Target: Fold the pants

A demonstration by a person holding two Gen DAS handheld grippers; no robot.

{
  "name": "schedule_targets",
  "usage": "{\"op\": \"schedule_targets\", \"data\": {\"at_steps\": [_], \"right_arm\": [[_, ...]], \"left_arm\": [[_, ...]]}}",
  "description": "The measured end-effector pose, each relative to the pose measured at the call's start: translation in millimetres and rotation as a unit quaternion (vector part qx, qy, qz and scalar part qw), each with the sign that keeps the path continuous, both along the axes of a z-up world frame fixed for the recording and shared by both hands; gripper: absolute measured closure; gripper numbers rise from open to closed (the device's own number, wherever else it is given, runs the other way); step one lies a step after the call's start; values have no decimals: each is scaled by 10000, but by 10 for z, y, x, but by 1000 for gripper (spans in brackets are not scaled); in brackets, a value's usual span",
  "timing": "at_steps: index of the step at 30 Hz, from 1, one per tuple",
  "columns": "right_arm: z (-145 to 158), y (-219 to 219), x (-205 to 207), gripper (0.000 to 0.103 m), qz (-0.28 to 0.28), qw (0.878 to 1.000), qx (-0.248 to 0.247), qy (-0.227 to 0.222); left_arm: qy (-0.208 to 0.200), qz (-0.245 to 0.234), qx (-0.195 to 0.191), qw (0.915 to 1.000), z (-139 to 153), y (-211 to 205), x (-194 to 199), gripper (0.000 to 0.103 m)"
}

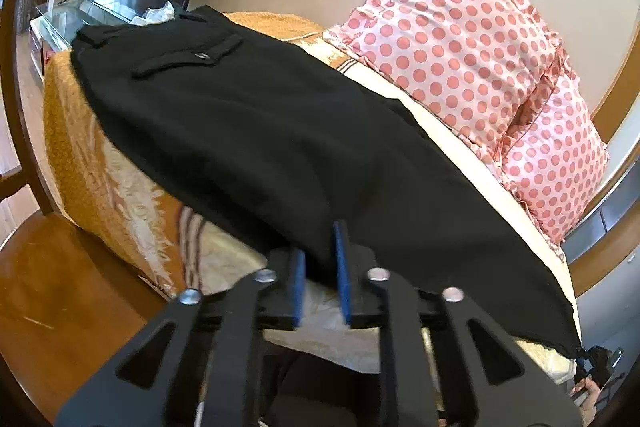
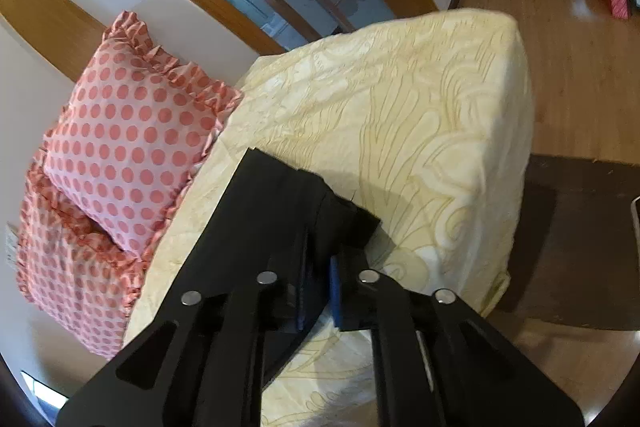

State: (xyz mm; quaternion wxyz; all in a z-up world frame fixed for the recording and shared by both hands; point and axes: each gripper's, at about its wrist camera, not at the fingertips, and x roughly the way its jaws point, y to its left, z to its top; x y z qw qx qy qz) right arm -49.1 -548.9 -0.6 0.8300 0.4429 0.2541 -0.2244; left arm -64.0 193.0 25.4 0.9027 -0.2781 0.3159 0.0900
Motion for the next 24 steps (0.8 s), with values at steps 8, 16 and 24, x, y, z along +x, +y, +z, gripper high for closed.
{"op": "schedule_targets", "data": {"at_steps": [8,16,24], "right_arm": [[662,639,211,46,700,9809,-1798,-261],[752,2793,1419,59,5026,8422,-1698,-964],[453,4487,2115,78,6775,6908,-2498,-369]], "left_arm": [[-489,801,1137,9891,396,-2,-177,44],[-351,-902,1456,9846,233,-584,344,35],[-262,-974,873,9911,0,-413,409,29]]}}
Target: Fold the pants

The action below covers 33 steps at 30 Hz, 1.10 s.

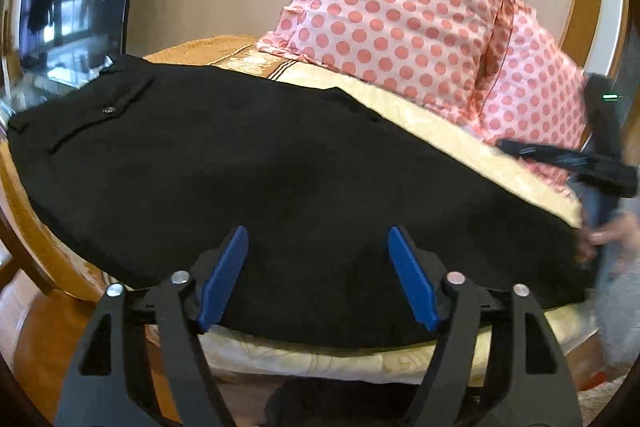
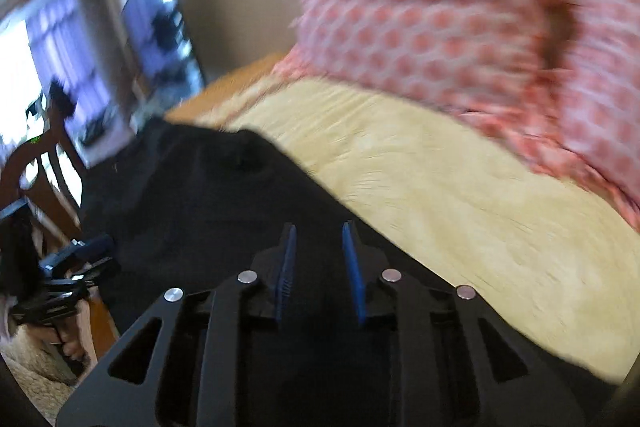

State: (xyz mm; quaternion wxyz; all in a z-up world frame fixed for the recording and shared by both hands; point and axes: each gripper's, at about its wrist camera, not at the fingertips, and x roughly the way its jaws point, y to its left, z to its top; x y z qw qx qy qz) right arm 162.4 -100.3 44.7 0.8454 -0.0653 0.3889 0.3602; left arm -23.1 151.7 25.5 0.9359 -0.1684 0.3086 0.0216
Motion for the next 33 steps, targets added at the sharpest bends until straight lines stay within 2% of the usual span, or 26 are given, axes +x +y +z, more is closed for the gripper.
{"op": "schedule_targets", "data": {"at_steps": [4,9,12,14,15,19,22,23,26,27,29,30,31,33], "right_arm": [[-244,426,201,78,362,9974,-628,54],[-391,581,213,78,571,9928,-1055,-54],[-389,624,242,78,629,9931,-986,9],[-386,608,236,90,704,9931,-938,65],[-379,604,221,101,760,9931,-880,115],[-374,673,285,102,463,9932,-1053,-190],[-384,631,415,103,147,9960,-879,-59],[-423,628,444,103,-71,9933,-1134,-205],[-401,505,500,103,-217,9959,-876,1],[-360,395,491,101,-326,9967,-735,113],[-273,149,440,79,-626,9968,-439,221],[-211,-74,374,45,-894,9955,-212,229],[-154,-294,299,28,-1147,9933,-2,159],[-29,-851,74,28,-1784,9834,320,-73]], "left_arm": [[-94,-65,-41,9999,-15,-11,-28,26],[-165,-157,-72,9997,-21,-22,7,24],[-196,-225,-117,9995,-22,-16,6,21],[-201,-252,-101,9994,-24,-18,12,19],[-206,-269,-93,9994,-26,-21,13,19],[-206,-292,-31,9994,-30,-39,24,18],[-219,-318,-16,9993,-33,-35,25,18],[-227,-319,-14,9992,-36,-41,22,18],[-237,-317,24,9992,-40,-48,20,17],[-240,-320,57,9992,-41,-52,20,17],[-235,-330,141,9991,-41,-73,22,16],[-236,-340,168,9990,-41,-78,23,16],[-238,-354,192,9989,-42,-84,24,15],[-225,-387,241,9987,-39,-96,33,14]]}}
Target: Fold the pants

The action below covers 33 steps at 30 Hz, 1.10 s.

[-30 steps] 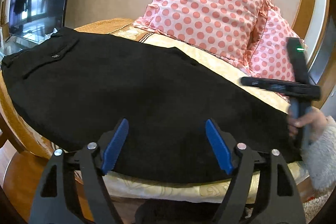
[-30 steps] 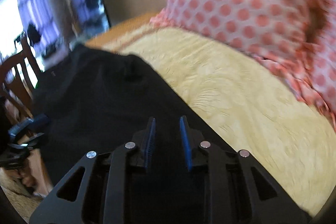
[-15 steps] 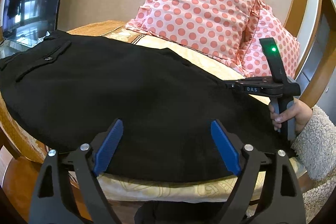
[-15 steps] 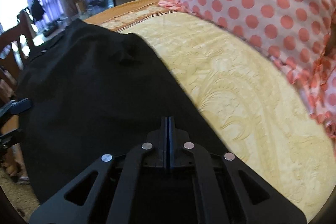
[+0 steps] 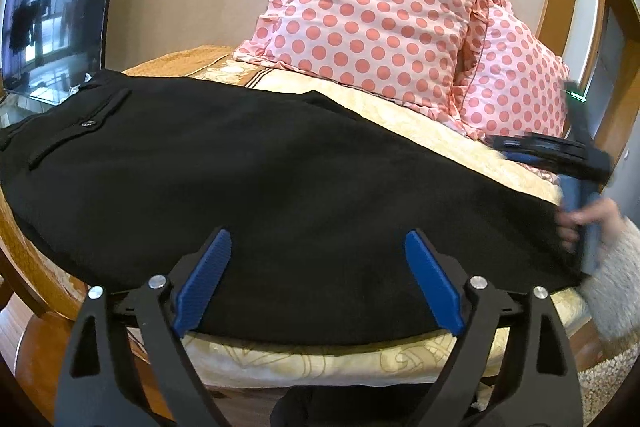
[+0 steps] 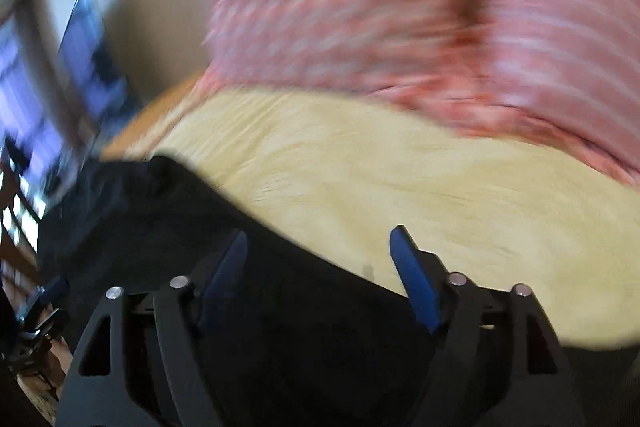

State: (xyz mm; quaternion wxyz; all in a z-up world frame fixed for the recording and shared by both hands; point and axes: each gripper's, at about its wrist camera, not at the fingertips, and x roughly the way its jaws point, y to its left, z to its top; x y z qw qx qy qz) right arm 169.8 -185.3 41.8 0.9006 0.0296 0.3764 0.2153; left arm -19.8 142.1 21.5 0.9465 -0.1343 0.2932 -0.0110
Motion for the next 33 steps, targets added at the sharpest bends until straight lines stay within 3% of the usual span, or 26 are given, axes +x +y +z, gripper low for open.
{"op": "schedule_targets", "data": {"at_steps": [2,4,6,8,10,12,13,15,19,23,25,27,30,32,33], "right_arm": [[65,-537,-206,28,-779,9969,47,-128],[96,-1279,-505,31,-1953,9806,72,-182],[86,-2010,-849,37,-3189,9476,137,-155],[33,-2726,-1273,45,-4416,8970,189,-39],[-50,-3202,-1609,48,-5154,8558,439,124],[-171,-3577,-1926,50,-5608,8224,932,240],[-234,-3693,-2045,50,-5773,8078,1155,306],[-352,-3809,-2172,50,-5810,7976,1578,369],[-398,-3756,-2216,53,-5718,7984,1868,250],[-481,-3627,-2075,60,-5366,8173,2097,73],[-523,-3573,-2025,84,-5250,8232,2159,-7],[-570,-3539,-1947,87,-5131,8255,2347,-127],[-381,-3388,-1863,89,-4885,8432,2203,-428],[-158,-3174,-1739,89,-4521,8630,2148,-690],[22,-2956,-1631,89,-4145,8800,2148,-878]], "left_arm": [[2,-29,-9,10000,1,0,5,12],[12,-49,-30,10000,4,6,14,11],[24,-60,-53,10000,3,14,17,10],[31,-68,-49,10000,4,13,19,10],[35,-72,-36,10000,2,4,13,10],[45,-75,-10,10000,2,-6,13,9],[49,-79,5,10000,-2,-14,13,9],[51,-73,27,10000,-6,-28,12,8],[61,-69,63,9999,-8,-27,18,7],[58,-75,11,10000,-7,-21,23,7],[48,-81,-59,9999,-8,-10,21,7],[39,-88,-106,9999,-4,2,25,7],[34,-101,-149,9998,-1,10,23,7],[32,-92,-156,9998,2,14,26,7],[27,-83,-154,9998,3,14,27,7]]}}
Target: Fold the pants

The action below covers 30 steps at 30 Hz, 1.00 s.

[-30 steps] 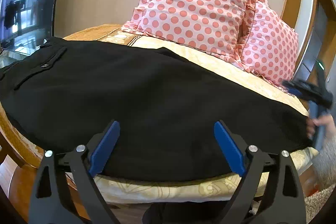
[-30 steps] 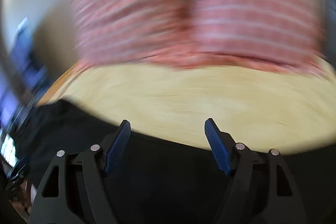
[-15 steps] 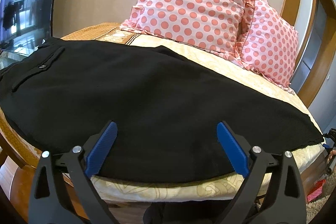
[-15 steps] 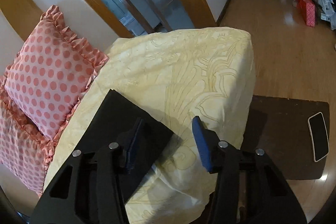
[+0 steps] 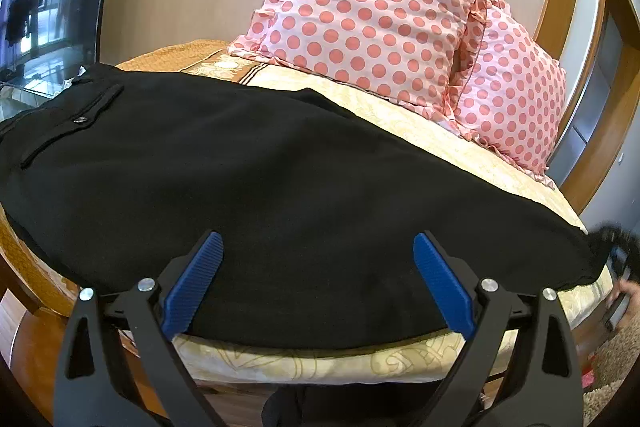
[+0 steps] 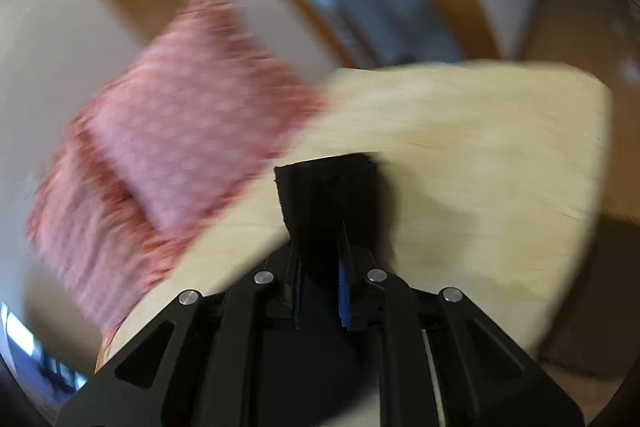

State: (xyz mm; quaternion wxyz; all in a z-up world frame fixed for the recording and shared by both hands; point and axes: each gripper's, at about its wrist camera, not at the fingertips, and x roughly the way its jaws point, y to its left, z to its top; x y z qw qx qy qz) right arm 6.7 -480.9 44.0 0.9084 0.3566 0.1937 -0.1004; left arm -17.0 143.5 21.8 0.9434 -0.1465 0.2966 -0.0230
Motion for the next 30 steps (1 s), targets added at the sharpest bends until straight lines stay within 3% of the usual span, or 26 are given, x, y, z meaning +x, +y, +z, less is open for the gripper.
{"op": "schedule_targets", "data": {"at_steps": [2,5,8,10,12,14,18,23,26,27,28,30], "right_arm": [[253,420,200,89,773,9963,-84,-367],[547,1383,526,89,2417,9675,-164,-729],[513,2477,708,89,4078,9111,-150,-587],[213,3203,743,89,4932,8689,-411,34],[-70,3569,733,89,5298,8450,-494,530],[-159,3682,728,89,5344,8422,-381,610],[112,3750,669,89,5211,8512,-624,77],[48,4055,463,89,5549,8205,-1375,52],[-49,4204,310,69,5781,7901,-2032,121],[-47,4235,253,48,5929,7782,-2070,60],[-26,4247,212,33,6062,7695,-2012,-15],[18,4248,210,31,6133,7656,-1939,-120]], "left_arm": [[-10,40,8,10000,1,-3,-2,7],[-10,98,-130,9999,25,26,-22,9],[-80,207,-715,9972,97,194,-127,11],[-157,400,-779,9960,156,292,-219,11],[-268,763,-632,9947,241,447,-383,11],[-313,1046,-574,9924,287,611,-520,11],[-170,1615,-684,9843,242,981,-668,12],[-29,2043,-1254,9708,121,1319,-743,13],[-8,2155,-1408,9663,94,1424,-765,13],[15,2190,-1444,9650,84,1454,-766,13],[30,2216,-1476,9639,77,1482,-768,13],[56,2261,-1560,9615,63,1530,-774,13]]}}
